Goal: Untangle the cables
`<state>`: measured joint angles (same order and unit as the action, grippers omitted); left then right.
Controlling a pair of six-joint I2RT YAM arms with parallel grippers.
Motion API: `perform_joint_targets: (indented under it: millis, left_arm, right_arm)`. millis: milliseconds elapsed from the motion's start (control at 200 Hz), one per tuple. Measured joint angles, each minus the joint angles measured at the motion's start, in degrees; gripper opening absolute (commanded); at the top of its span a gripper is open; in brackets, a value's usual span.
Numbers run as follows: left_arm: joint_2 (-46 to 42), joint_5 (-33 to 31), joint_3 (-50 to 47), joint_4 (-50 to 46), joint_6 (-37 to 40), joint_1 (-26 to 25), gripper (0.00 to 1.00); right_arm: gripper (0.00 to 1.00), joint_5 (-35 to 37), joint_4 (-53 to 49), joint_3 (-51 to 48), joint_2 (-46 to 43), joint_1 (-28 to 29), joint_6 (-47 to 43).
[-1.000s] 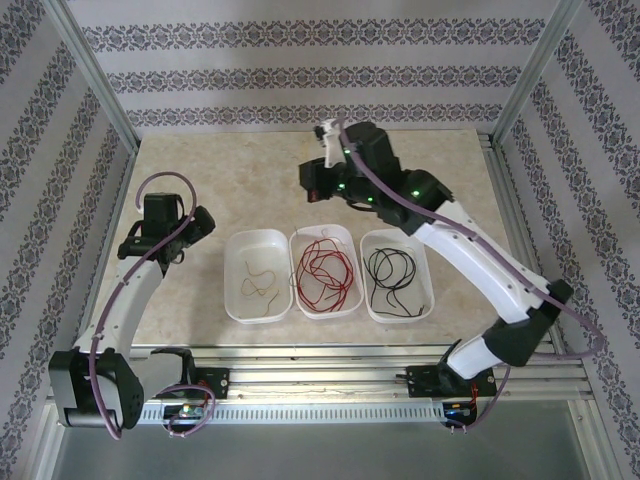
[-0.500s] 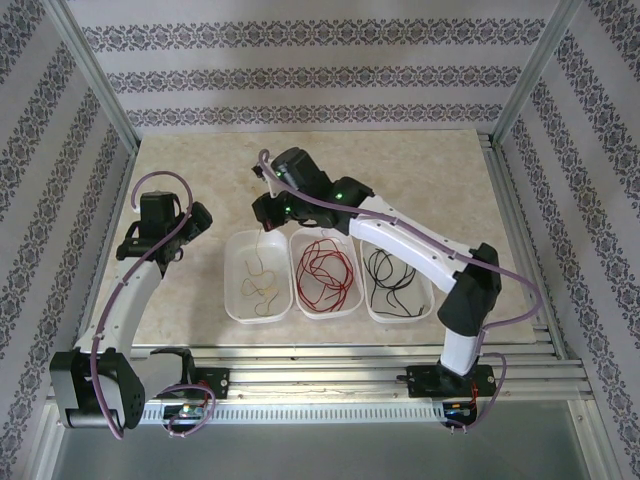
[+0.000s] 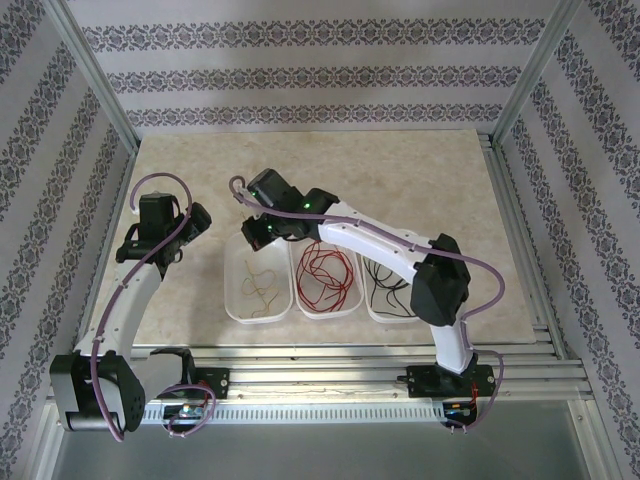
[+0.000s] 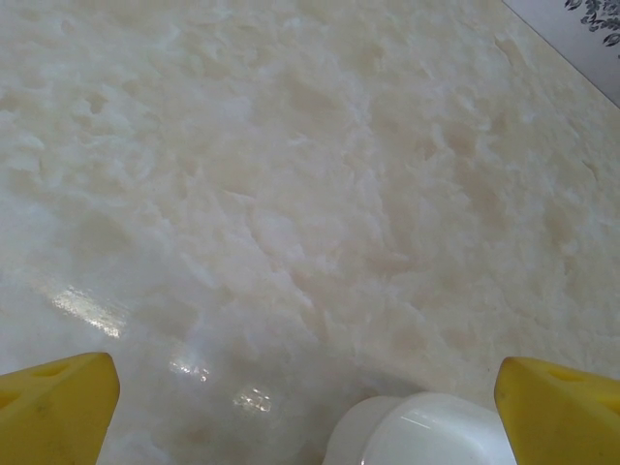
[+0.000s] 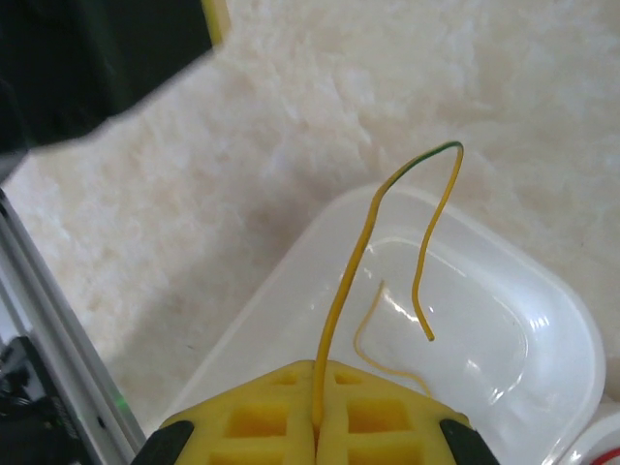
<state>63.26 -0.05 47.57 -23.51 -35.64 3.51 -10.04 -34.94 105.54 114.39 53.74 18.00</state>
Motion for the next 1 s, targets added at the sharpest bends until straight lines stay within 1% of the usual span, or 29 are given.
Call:
perform_joint_targets:
  millis: [240,560,700,764,814,999]
  left_arm:
    - [0.0,0.0,-0.1,0.0,0.2,0.0,0.99]
    - [0.0,0.0,-0.1,0.0,0.7,0.1,0.99]
    - [0.2,0.1,-0.1,0.2,0.7,0.2,0.99]
    - [0.5,0.3,-0.1,0.4,0.7,0.4,0.99]
    - [0.8,0.4,-0.1,0.5,0.7,0.4,0.99]
    - [0.9,0.9,-0.1,0.7,0.7,0.4,0.99]
  right_arm:
    - [0.0,0.3,-3.2,-0.1,2.8,0.4,-1.7]
    - [0.0,0.1,-6.1,-1.2,5.6,0.8,-2.0]
    - [0.02,0.1,-7.1,-1.4,7.0,0.9,-2.0]
    - [0.05,0.1,-7.5,-1.3,7.9,0.9,-2.0]
    - [0.1,0.3,-7.8,-1.2,8.7,0.9,-2.0]
    - [0.25,1.9,-9.2,-1.1,10.4,1.1,-3.0]
